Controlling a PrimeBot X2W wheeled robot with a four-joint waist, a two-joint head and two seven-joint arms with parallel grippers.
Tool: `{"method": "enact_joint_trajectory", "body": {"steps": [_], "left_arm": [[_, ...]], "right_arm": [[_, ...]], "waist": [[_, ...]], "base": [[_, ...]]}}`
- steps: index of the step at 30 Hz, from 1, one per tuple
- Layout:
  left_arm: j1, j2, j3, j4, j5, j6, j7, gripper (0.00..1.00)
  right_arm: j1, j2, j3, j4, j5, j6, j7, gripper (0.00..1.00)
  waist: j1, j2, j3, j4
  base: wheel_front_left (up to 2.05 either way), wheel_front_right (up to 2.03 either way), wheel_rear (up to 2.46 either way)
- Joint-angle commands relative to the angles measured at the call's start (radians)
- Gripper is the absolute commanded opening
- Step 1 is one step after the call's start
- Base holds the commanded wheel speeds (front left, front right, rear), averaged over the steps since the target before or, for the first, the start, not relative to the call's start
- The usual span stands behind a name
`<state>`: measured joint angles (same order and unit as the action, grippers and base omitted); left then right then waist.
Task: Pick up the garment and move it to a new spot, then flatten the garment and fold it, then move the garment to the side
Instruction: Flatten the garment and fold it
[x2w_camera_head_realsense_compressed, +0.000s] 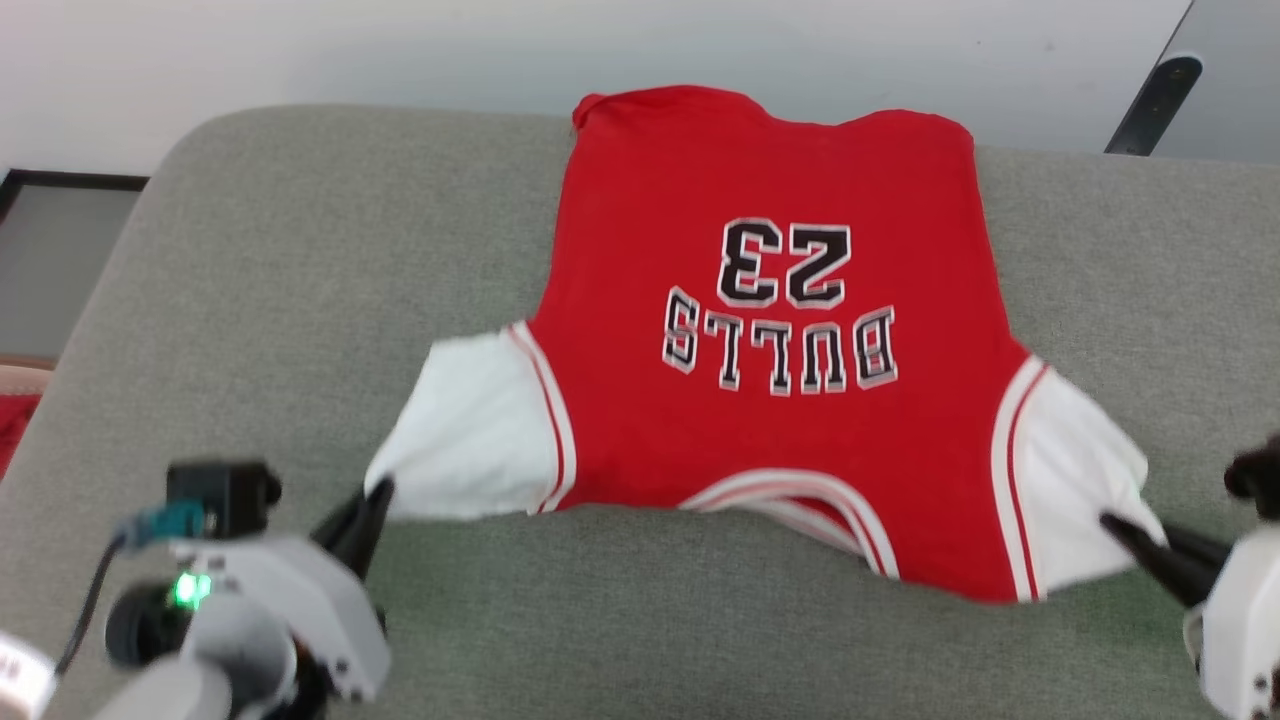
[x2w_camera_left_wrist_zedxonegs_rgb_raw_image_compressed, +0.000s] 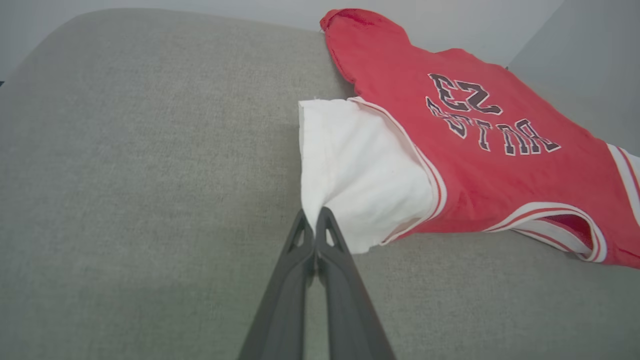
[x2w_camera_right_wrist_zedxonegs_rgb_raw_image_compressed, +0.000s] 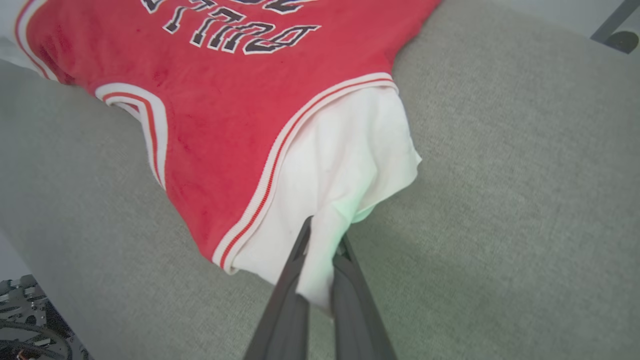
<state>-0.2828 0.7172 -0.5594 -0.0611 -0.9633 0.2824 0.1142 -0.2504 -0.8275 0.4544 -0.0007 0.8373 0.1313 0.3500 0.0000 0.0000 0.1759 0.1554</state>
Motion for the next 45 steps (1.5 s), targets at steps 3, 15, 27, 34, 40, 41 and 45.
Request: {"method": "enact_joint_trajectory", "body": {"steps": [3, 15, 27, 34, 40, 41, 45], "left_arm": [[0.128, 0.035, 0.021, -0.122, -0.039, 0.080, 0.010, 0.00], [0.330, 0.071, 0.073, -0.326, -0.093, 0.215, -0.016, 0.00], [0.254, 0.060, 0.059, -0.296, -0.060, 0.174, -0.019, 0.00], [0.212, 0.025, 0.025, -0.241, -0.058, 0.138, -0.010, 0.00], [0.207, 0.011, 0.011, -0.225, -0.054, 0.125, -0.017, 0.00], [0.206, 0.009, 0.008, -0.224, -0.052, 0.122, -0.017, 0.00], [0.195, -0.003, 0.000, -0.224, -0.043, 0.114, -0.024, 0.00]], "right_arm": [[0.128, 0.002, -0.082, -0.071, -0.020, -0.001, 0.037, 0.00], [0.373, 0.063, -0.346, -0.234, -0.067, -0.001, 0.163, 0.00], [0.323, 0.179, -0.384, -0.248, -0.173, -0.001, 0.251, 0.00], [0.256, 0.237, -0.387, -0.230, -0.199, -0.001, 0.346, 1.00], [0.271, 0.262, -0.486, -0.355, -0.180, -0.001, 0.431, 1.00], [0.269, 0.265, -0.512, -0.388, -0.188, -0.001, 0.432, 1.00], [0.200, 0.277, -0.572, -0.506, -0.224, -0.001, 0.389, 1.00]], "waist": [[0.0000, 0.0000, 0.010, -0.009], [0.0000, 0.0000, 0.061, -0.019], [0.0000, 0.0000, 0.109, -0.019], [0.0000, 0.0000, 0.119, -0.035], [0.0000, 0.0000, 0.115, -0.035], [0.0000, 0.0000, 0.117, -0.032], [0.0000, 0.0000, 0.131, -0.020]], "base": [[0.00, 0.00, 0.00], [0.00, 0.00, 0.00], [0.00, 0.00, 0.00], [0.00, 0.00, 0.00], [0.00, 0.00, 0.00], [0.00, 0.00, 0.00], [0.00, 0.00, 0.00]]}}
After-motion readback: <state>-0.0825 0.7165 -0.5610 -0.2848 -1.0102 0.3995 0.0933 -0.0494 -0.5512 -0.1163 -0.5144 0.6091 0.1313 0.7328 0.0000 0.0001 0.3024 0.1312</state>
